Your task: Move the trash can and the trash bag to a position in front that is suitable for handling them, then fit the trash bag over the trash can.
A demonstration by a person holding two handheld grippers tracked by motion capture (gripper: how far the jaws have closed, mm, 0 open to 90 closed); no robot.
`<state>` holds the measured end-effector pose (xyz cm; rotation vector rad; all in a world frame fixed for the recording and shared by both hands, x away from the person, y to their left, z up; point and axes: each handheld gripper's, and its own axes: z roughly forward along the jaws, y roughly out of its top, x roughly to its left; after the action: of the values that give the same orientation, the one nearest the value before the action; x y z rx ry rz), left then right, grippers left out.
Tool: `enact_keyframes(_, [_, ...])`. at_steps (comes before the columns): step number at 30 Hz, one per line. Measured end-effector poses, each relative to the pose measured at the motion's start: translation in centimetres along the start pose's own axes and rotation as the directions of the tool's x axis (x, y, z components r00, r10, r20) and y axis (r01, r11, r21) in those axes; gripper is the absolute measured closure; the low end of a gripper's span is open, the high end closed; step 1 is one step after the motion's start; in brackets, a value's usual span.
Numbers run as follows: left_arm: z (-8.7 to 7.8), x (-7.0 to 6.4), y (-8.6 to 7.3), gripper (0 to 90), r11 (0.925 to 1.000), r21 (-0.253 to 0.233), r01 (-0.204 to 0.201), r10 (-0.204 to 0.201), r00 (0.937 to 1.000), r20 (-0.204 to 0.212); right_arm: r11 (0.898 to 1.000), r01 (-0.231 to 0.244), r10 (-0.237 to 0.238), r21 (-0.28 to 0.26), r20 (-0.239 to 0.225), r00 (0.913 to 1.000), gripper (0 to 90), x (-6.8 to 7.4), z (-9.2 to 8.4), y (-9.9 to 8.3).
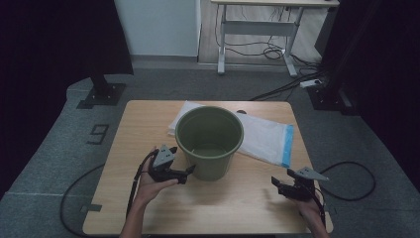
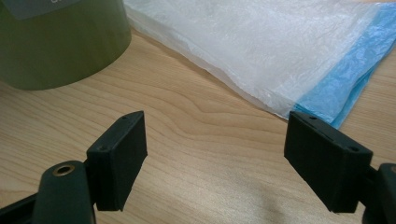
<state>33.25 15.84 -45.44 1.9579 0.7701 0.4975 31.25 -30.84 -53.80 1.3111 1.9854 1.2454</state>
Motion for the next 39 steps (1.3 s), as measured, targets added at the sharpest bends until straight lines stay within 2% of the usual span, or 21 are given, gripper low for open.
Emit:
enact_keyframes(2, [-1.1, 0.0, -0.6, 6.8, 0.9999, 0.016, -0.001, 0.001, 0.9998, -0.019, 1.0, -0.002, 0.002, 0.002, 0.0, 1.0, 20.7, -0.1, 0.0, 0.0])
enact_keyframes(5, [-1.7, 0.0, -1.2, 6.7, 0.9996, 0.029, 0.0, 0.001, 0.9995, -0.031, 1.0, 0.0, 0.0, 0.004, 0.001, 1.0, 20.6, -0.1, 0.0, -0.1])
enact_keyframes(7, [-2.7, 0.0, -2.3, 6.5, 0.9992, 0.039, 0.012, -0.011, 0.9992, -0.038, 1.0, 0.0, 0.0, 0.007, 0.0, 1.0, 20.6, -0.2, 0.1, -0.2])
enact_keyframes(16, [-4.7, -0.3, -5.0, 7.1, 0.9952, 0.094, 0.029, -0.023, 0.9979, -0.061, 0.999, 0.02, -0.02, 0.036, -0.014, 0.9997, 20.2, 0.0, 0.6, -0.3])
enact_keyframes(23, [-5.3, 0.0, -6.3, 6.3, 0.9906, 0.127, 0.05, -0.042, 0.9967, -0.069, 0.998, 0.031, -0.03, 0.052, -0.017, 0.9994, 20.1, 0.0, 0.8, -0.5])
enact_keyframes(28, [-5.5, 0.7, -7.3, 6.1, 0.9868, 0.136, 0.088, -0.077, 0.9936, -0.083, 0.997, 0.043, -0.042, 0.066, -0.017, 0.999, 20.1, 0.0, 1.0, -0.6])
enact_keyframes(34, [-5.6, 1.0, -7.6, 5.7, 0.9853, 0.144, 0.091, -0.077, 0.992, -0.1, 0.996, 0.064, -0.062, 0.06, -0.029, 0.9976, 19.6, 0.3, 1.0, -0.4])
enact_keyframes(39, [-5.7, 1.0, -7.7, 5.4, 0.9855, 0.14, 0.096, -0.082, 0.9912, -0.104, 0.994, 0.089, -0.089, 0.058, 0.007, 0.996, 17.3, 0.6, 1.1, 0.1])
